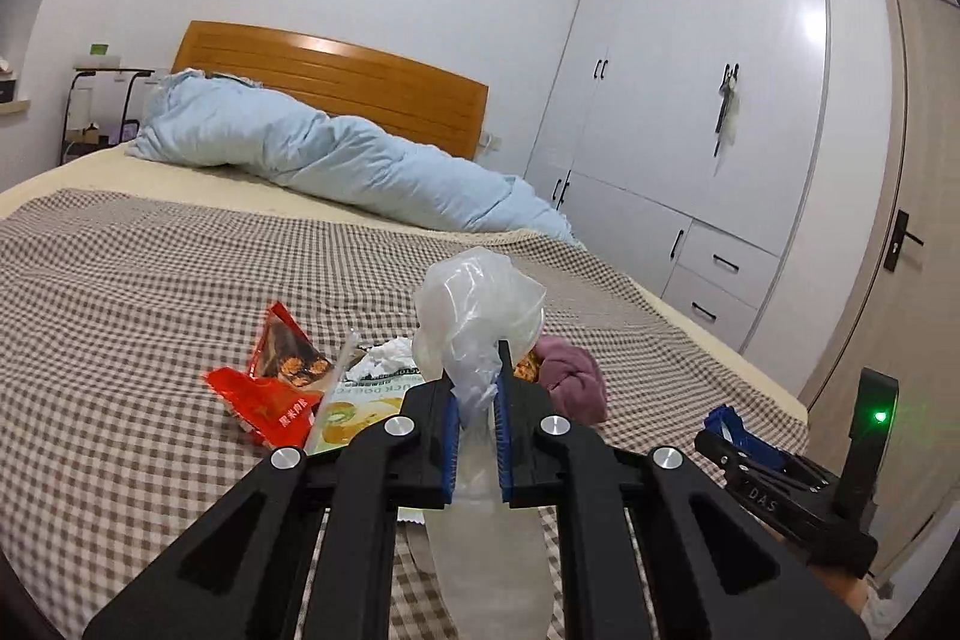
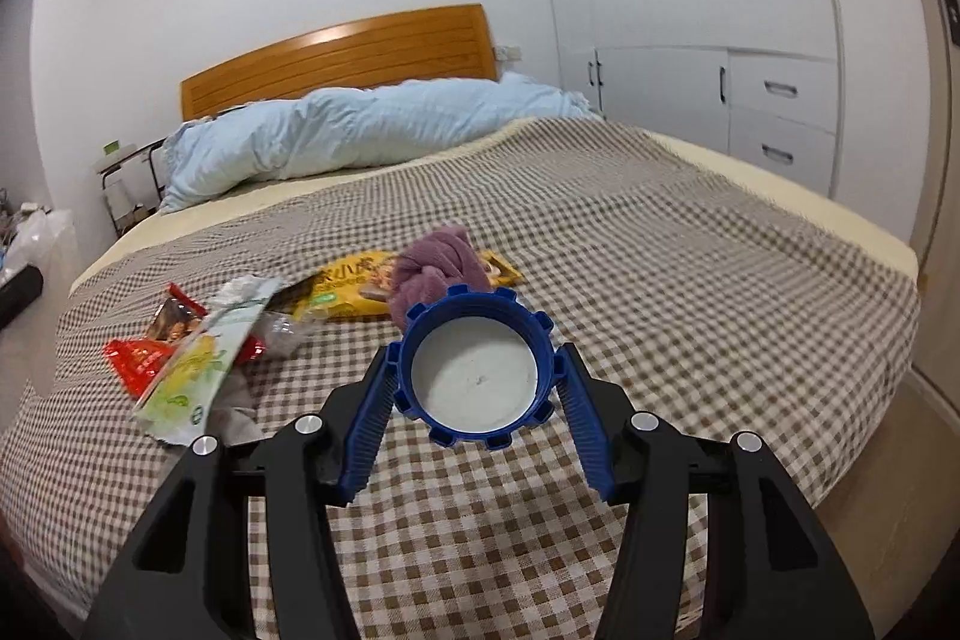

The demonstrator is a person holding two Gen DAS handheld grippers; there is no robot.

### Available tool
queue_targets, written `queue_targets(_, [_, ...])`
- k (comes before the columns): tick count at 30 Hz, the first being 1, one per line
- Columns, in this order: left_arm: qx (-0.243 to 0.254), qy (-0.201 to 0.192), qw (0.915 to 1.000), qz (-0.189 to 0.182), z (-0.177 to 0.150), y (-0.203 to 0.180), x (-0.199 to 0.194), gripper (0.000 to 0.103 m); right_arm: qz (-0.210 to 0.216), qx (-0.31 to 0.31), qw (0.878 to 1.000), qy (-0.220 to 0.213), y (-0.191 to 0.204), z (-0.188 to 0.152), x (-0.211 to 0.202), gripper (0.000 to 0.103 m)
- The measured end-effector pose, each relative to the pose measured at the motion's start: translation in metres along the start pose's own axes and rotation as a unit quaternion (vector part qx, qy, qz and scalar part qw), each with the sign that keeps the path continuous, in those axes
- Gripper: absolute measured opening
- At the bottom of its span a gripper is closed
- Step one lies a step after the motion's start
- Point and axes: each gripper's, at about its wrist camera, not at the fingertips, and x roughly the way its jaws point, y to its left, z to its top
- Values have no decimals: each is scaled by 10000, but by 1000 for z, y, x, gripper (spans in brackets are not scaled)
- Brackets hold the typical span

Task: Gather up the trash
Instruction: 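Carry the bag and container with both tools away from the bed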

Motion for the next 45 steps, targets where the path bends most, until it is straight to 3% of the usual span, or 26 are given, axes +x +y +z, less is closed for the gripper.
queue_targets(14, [207, 225, 9995, 127, -8, -22, -72, 7, 267, -483, 9979, -336, 0, 8, -77, 53])
queue_targets(31, [253, 367, 9989, 165, -43, -44, -143, 7, 737, -740, 9944, 175, 2, -52, -126, 53])
queue_targets(45, [135, 801, 9966, 151, -101, -64, -183, 7, 1133, -910, 9878, 567, 3, -98, -157, 53])
